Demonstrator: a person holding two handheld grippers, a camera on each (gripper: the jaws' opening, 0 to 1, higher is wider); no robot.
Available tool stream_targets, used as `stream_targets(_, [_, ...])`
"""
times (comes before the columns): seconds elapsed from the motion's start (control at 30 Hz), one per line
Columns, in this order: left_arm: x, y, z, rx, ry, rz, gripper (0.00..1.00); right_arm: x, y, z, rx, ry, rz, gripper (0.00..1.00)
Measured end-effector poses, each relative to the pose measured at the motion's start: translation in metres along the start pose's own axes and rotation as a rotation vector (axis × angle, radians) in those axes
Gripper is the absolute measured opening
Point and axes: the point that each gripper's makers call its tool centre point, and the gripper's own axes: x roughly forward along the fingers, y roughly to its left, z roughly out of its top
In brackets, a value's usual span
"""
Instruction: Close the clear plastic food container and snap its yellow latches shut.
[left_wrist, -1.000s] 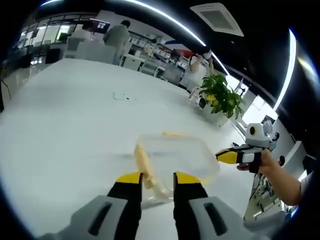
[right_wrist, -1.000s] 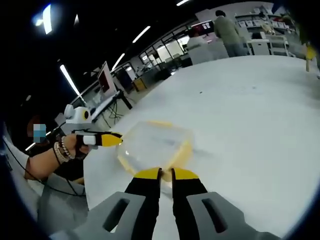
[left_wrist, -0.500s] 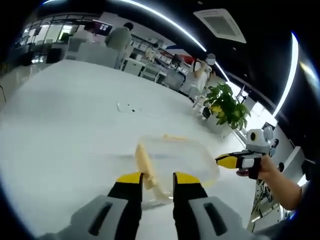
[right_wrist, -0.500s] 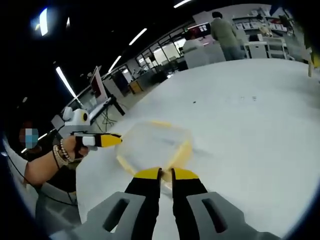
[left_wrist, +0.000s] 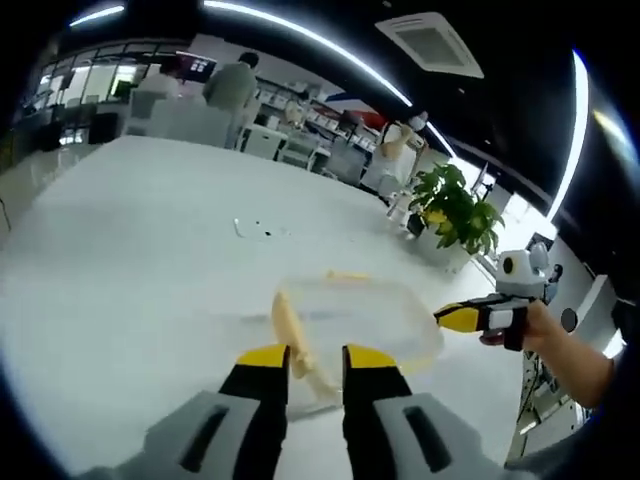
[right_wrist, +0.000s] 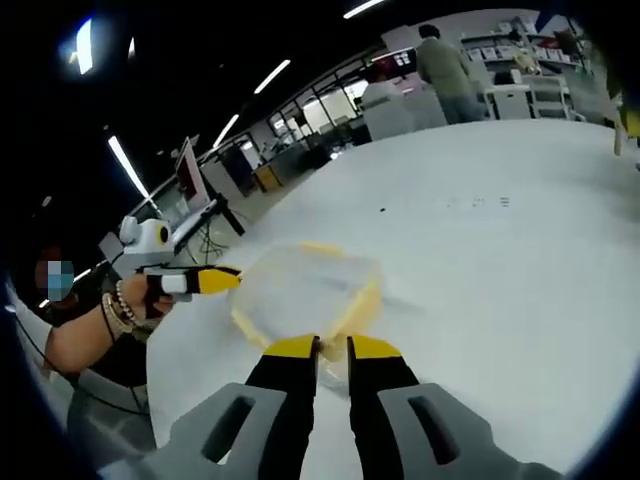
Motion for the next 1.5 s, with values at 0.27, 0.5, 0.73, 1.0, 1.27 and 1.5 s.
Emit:
stream_targets(0.27, [-0.027,-0.010,-0.001,0.011,-0.029,-0.052,0.23,-0.027,0.007,-0.001,0.002,-0.061,0.008,0.21])
stream_targets(0.5, [-0.068,-0.024,-0.004,0.102,-0.059,-0.051,0.35,-0.058,0.022,-0.008,-0.008,-0.097,-0.004,0.41])
stream_targets(0.73, [-0.123,-0.050,-0.011,0.245,-0.087,-0.065,0.56,-0.093,0.044,-0.007,-0.069,-0.187,-0.055,0.83])
stream_targets(1.0, [-0.196,-0.068,-0.036,0.246,-0.132,-0.053,0.61,-0.134,0.073,-0.032,-0.160,-0.185,-0.138,1.00])
stream_targets(1.27, [-0.249,-0.070,-0.076,0.261,-0.141,-0.014,0.63,-0.162,0.110,-0.053,-0.204,-0.243,-0.148,1.00])
stream_targets(1.5, [-0.266,-0.075,-0.103,0.249,-0.153,0.003,0.62,-0.167,0.129,-0.088,-0.215,-0.226,-0.161,0.99])
